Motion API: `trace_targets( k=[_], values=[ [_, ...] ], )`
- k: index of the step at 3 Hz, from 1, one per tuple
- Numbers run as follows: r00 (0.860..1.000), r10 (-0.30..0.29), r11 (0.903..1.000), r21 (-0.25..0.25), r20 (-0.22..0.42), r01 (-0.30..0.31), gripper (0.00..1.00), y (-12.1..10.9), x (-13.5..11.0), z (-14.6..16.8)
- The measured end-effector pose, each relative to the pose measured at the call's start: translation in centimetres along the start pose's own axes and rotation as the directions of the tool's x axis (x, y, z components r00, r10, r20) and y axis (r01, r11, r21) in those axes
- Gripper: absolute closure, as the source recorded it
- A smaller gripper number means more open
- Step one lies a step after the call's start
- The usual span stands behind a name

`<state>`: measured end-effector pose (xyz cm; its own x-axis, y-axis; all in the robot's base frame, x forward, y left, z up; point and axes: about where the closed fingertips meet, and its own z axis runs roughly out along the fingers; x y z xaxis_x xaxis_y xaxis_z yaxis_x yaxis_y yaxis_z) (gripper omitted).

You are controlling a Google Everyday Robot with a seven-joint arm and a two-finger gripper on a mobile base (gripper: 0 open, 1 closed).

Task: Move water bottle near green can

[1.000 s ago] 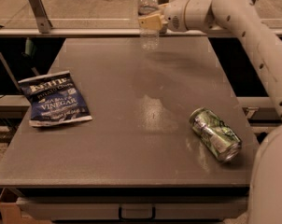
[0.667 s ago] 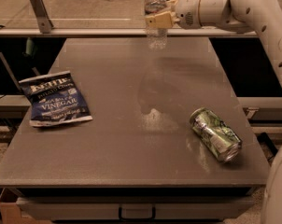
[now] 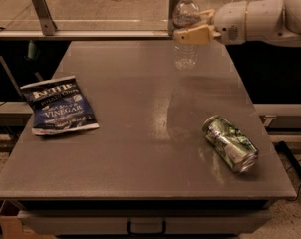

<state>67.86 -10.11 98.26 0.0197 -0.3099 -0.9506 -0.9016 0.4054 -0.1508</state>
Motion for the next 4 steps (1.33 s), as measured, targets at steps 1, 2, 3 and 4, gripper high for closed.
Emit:
trace_targets(
  k=[1,2,3,4],
  values=[
    [1.000,0.009,0.9999,0.010,-0.024,-0.009,1.00,1.9,1.1,-3.1],
    [0.998,0.025,0.9991,0.037,-0.065,-0.022,1.00,3.2,2.6,-6.2],
    [0.994,0.043,0.9984,0.040,-0.096,-0.039,1.00,4.6,3.8,-8.2],
    [0.992,0.062,0.9974,0.042,-0.110,-0.058,1.00,6.3,4.6,-10.0]
  ],
)
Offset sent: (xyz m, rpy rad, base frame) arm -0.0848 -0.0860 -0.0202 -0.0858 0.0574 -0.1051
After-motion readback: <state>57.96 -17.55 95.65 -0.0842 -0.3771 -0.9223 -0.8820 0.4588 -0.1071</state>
